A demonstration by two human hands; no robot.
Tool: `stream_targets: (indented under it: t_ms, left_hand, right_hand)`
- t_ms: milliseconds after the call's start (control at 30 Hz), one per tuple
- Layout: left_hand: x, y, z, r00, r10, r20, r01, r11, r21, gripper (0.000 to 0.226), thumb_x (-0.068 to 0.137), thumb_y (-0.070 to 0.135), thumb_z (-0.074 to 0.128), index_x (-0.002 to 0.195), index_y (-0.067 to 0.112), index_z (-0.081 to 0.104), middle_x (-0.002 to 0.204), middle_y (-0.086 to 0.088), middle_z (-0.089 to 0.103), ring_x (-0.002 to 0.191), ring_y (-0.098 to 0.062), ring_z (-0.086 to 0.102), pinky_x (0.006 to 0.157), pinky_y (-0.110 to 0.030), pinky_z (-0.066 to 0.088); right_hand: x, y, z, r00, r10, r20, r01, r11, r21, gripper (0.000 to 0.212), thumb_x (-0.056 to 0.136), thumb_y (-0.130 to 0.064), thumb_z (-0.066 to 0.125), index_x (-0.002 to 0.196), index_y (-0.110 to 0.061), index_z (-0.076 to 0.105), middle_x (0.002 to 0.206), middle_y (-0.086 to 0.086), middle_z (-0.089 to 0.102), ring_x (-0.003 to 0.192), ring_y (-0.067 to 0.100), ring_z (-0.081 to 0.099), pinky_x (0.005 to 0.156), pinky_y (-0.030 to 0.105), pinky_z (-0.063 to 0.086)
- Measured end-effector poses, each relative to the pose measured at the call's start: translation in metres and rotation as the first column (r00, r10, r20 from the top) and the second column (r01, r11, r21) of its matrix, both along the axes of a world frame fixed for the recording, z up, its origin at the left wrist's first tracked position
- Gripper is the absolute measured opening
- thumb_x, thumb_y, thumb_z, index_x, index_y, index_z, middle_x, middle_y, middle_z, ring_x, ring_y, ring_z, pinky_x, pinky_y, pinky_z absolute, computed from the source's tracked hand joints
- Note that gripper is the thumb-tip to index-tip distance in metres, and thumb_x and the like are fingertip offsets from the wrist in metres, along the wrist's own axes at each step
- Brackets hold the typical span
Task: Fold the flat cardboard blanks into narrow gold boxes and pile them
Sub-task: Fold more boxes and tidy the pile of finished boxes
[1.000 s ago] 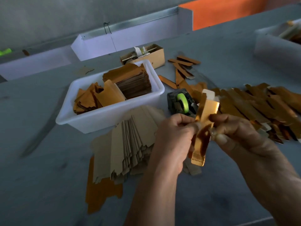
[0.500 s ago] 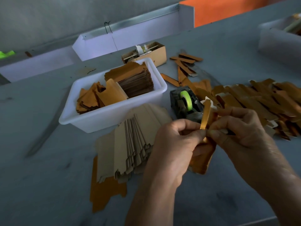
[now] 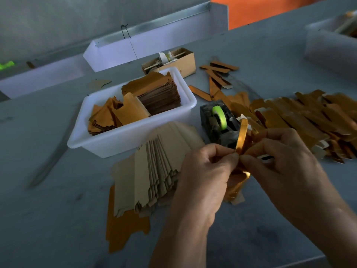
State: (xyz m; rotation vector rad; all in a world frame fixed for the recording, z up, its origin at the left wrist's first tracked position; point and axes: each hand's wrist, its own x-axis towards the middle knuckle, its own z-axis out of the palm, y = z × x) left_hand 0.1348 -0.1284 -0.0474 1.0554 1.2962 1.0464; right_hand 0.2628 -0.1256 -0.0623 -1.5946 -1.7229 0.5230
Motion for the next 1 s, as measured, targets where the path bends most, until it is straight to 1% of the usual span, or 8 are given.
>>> stream_targets:
  t_ms: [200,333,433,533,633,733,833,1000]
  left_hand:
    - [0.008,-0.001,-0.006,0.993,0.077,-0.085,-0.067,0.991,0.115,0.014,0.089,0.006,0.063,0.080,0.012,0.071,0.075,-0.006,0.073,0.071,-0.018,0.072,0.064,-0.024,0.057]
    - [0.001,-0.003,-0.006,0.993,0.084,-0.079,-0.074,0.990,0.124,0.011,0.089,0.008,0.063,0.084,0.012,0.071,0.081,-0.005,0.074,0.076,-0.015,0.073,0.068,-0.024,0.058]
    - [-0.002,-0.003,-0.003,0.995,0.091,-0.047,-0.085,0.990,0.112,0.011,0.089,0.007,0.062,0.083,0.013,0.070,0.082,-0.004,0.075,0.078,-0.015,0.073,0.073,-0.029,0.059]
    - [-0.002,-0.005,-0.003,0.995,0.089,-0.051,-0.084,0.992,0.097,0.010,0.089,0.009,0.062,0.083,0.013,0.069,0.082,-0.001,0.075,0.078,-0.012,0.073,0.074,-0.029,0.059]
    - [0.000,-0.007,-0.004,0.995,0.078,-0.061,-0.072,0.993,0.089,0.011,0.089,0.009,0.062,0.085,0.015,0.070,0.084,0.000,0.074,0.080,-0.012,0.072,0.074,-0.029,0.059]
    - [-0.001,-0.008,-0.003,0.998,0.068,-0.004,-0.068,0.996,0.051,0.009,0.089,0.009,0.062,0.087,0.011,0.070,0.084,-0.003,0.074,0.080,-0.014,0.073,0.073,-0.029,0.059]
    - [-0.006,-0.009,-0.003,0.996,0.068,0.051,-0.068,0.998,0.003,0.011,0.092,0.011,0.059,0.090,0.008,0.070,0.088,-0.007,0.074,0.082,-0.018,0.073,0.075,-0.030,0.059]
    - [-0.007,-0.008,-0.003,0.992,0.072,0.101,-0.064,0.994,-0.084,0.017,0.094,0.017,0.056,0.094,0.004,0.067,0.094,-0.014,0.073,0.082,-0.022,0.073,0.082,-0.039,0.057]
  right_hand:
    - [-0.009,0.000,0.002,0.998,-0.048,0.035,0.047,0.998,0.035,0.015,0.078,-0.027,0.067,0.071,-0.016,0.060,0.097,-0.003,0.051,0.076,0.016,0.058,0.056,0.014,0.037]
    - [0.001,0.003,0.004,0.992,-0.095,0.081,0.096,0.995,-0.006,0.045,0.061,-0.060,0.055,0.063,-0.015,0.051,0.075,-0.003,0.054,0.060,0.009,0.050,0.048,0.016,0.029]
    - [0.004,0.003,-0.002,0.983,-0.052,-0.178,0.029,0.991,-0.128,0.051,0.052,-0.066,0.048,0.075,-0.022,0.057,0.075,-0.004,0.062,0.069,0.010,0.060,0.056,0.023,0.045]
    - [0.003,0.000,-0.005,0.810,0.008,-0.587,-0.177,0.956,-0.232,0.057,0.051,-0.062,0.059,0.089,-0.021,0.064,0.087,-0.002,0.070,0.085,0.012,0.067,0.081,0.038,0.054]
    - [-0.002,0.001,-0.010,0.771,0.041,-0.635,-0.245,0.940,-0.236,0.056,0.049,-0.056,0.065,0.089,-0.017,0.065,0.087,0.004,0.070,0.088,0.019,0.067,0.084,0.041,0.054]
    - [-0.004,0.004,-0.012,0.687,0.016,-0.727,-0.253,0.942,-0.218,0.040,0.056,-0.042,0.066,0.080,-0.011,0.065,0.081,0.008,0.069,0.084,0.021,0.068,0.081,0.038,0.055]
    - [-0.003,0.006,-0.014,0.672,0.068,-0.737,-0.299,0.936,-0.187,0.022,0.065,-0.034,0.062,0.077,-0.017,0.068,0.083,0.004,0.071,0.083,0.016,0.069,0.077,0.030,0.053]
    - [-0.003,0.006,-0.018,0.645,0.115,-0.755,-0.330,0.934,-0.140,0.017,0.067,-0.033,0.062,0.075,-0.019,0.069,0.084,0.007,0.070,0.086,0.022,0.068,0.083,0.037,0.053]
